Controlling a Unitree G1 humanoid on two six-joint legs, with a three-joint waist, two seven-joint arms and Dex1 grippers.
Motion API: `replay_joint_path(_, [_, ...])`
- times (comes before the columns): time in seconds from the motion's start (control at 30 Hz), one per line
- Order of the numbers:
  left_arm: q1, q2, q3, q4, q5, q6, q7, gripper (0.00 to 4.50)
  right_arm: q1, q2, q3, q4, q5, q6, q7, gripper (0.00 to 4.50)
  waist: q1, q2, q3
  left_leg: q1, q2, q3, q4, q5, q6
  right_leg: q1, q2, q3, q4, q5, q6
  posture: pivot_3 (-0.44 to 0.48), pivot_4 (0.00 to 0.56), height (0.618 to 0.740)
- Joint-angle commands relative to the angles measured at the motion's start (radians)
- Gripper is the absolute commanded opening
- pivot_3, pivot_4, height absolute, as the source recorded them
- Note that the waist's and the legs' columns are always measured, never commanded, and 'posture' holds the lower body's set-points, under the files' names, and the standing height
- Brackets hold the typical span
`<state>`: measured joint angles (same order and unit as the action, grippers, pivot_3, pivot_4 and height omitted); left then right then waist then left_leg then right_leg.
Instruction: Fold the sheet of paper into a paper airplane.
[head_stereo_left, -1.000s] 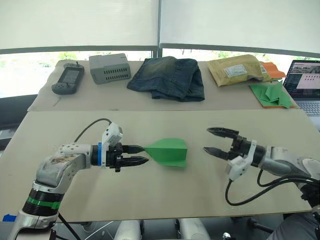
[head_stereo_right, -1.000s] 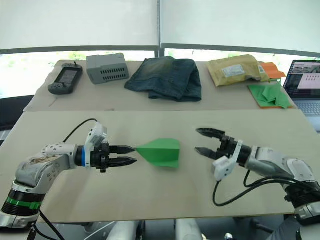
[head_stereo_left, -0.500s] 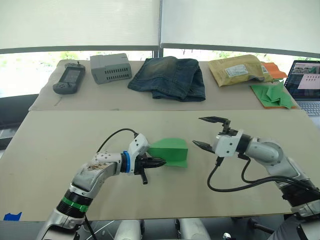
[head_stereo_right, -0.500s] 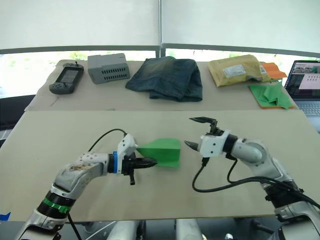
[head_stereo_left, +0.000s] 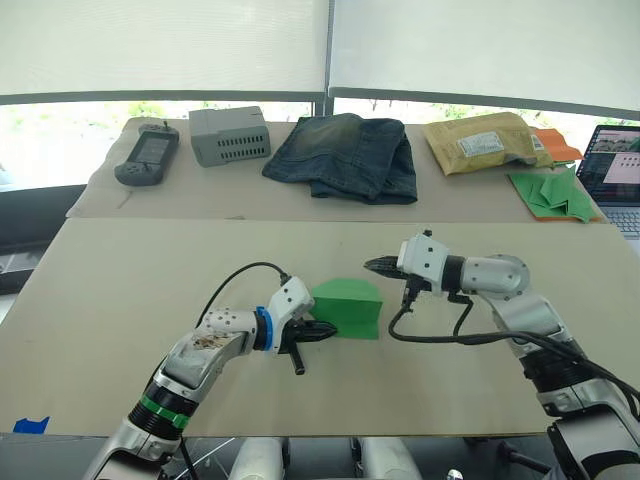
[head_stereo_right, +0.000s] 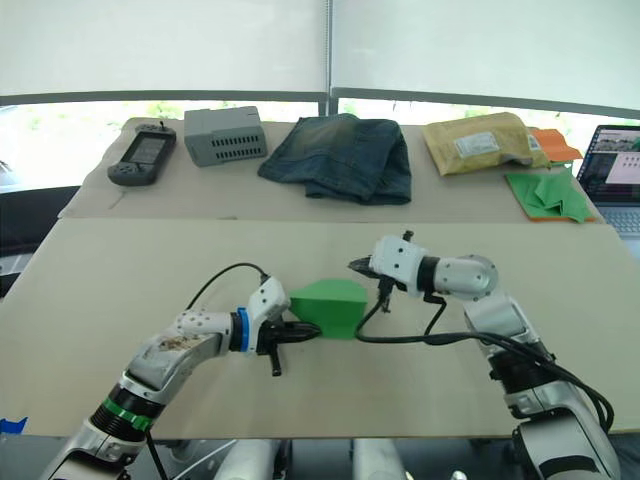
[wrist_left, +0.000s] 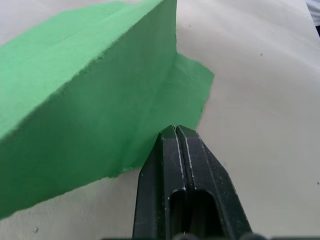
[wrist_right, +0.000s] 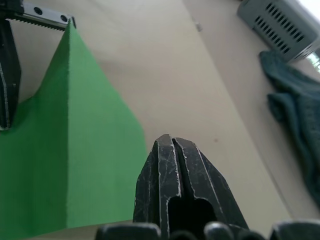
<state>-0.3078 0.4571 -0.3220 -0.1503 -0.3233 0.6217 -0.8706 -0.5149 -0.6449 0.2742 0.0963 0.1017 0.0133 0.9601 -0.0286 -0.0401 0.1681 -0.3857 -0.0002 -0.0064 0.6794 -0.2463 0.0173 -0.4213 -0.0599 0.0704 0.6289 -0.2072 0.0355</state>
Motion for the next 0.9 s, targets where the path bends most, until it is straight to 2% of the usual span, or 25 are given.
replay_joint_path(0.03, [0.007, -0.008, -0.003, 0.015, 0.016, 0.015, 0.024, 0.0, 0.01, -0.002, 0.002, -0.04, 0.021, 0.064, 0.055, 0.01, 0.003, 0.0, 0.0, 0.0, 0.0, 0.0, 0.0, 0.0, 0.0, 0.0, 0.0, 0.0, 0.0, 0.0, 0.0, 0.0, 0.15, 0.728])
replay_joint_path(0.3, [0.012, -0.008, -0.001, 0.006, 0.011, 0.02, 0.011, 0.0, 0.099, -0.02, -0.017, -0.213, 0.134, 0.334, 0.152, 0.01, 0.012, 0.0, 0.0, 0.0, 0.0, 0.0, 0.0, 0.0, 0.0, 0.0, 0.0, 0.0, 0.0, 0.0, 0.0, 0.0, 0.15, 0.728])
replay_joint_path(0.5, [0.016, 0.003, 0.011, -0.035, -0.017, 0.061, 0.001, 0.0, 0.138, -0.022, -0.007, -0.239, 0.127, 0.36, 0.148, 0.01, 0.013, 0.0, 0.0, 0.0, 0.0, 0.0, 0.0, 0.0, 0.0, 0.0, 0.0, -0.001, 0.0, -0.002, 0.003, 0.0, 0.15, 0.728])
replay_joint_path(0.57, [0.022, 0.03, 0.019, -0.085, -0.04, 0.099, -0.016, 0.0, 0.147, -0.016, 0.0, -0.234, 0.117, 0.353, 0.144, 0.01, 0.01, 0.0, 0.0, 0.0, 0.0, 0.001, 0.0, 0.0, 0.0, 0.0, 0.0, -0.001, 0.0, -0.002, 0.003, 0.0, 0.15, 0.728])
replay_joint_path(0.77, [0.034, 0.202, 0.052, -0.241, -0.101, 0.194, -0.101, 0.0, 0.158, -0.002, 0.016, -0.228, 0.108, 0.345, 0.145, 0.01, 0.002, 0.001, 0.0, -0.001, 0.001, 0.0, 0.0, 0.0, 0.0, -0.002, 0.001, -0.001, 0.0, -0.003, 0.004, 0.0, 0.15, 0.728])
replay_joint_path(0.9, [0.032, 0.268, 0.166, -0.309, -0.233, 0.297, -0.134, 0.0, 0.171, 0.008, 0.033, -0.226, 0.099, 0.337, 0.144, 0.01, 0.003, 0.001, 0.001, -0.002, 0.001, 0.0, 0.0, 0.0, 0.0, -0.002, 0.001, -0.001, 0.0, -0.003, 0.005, 0.0, 0.15, 0.728])
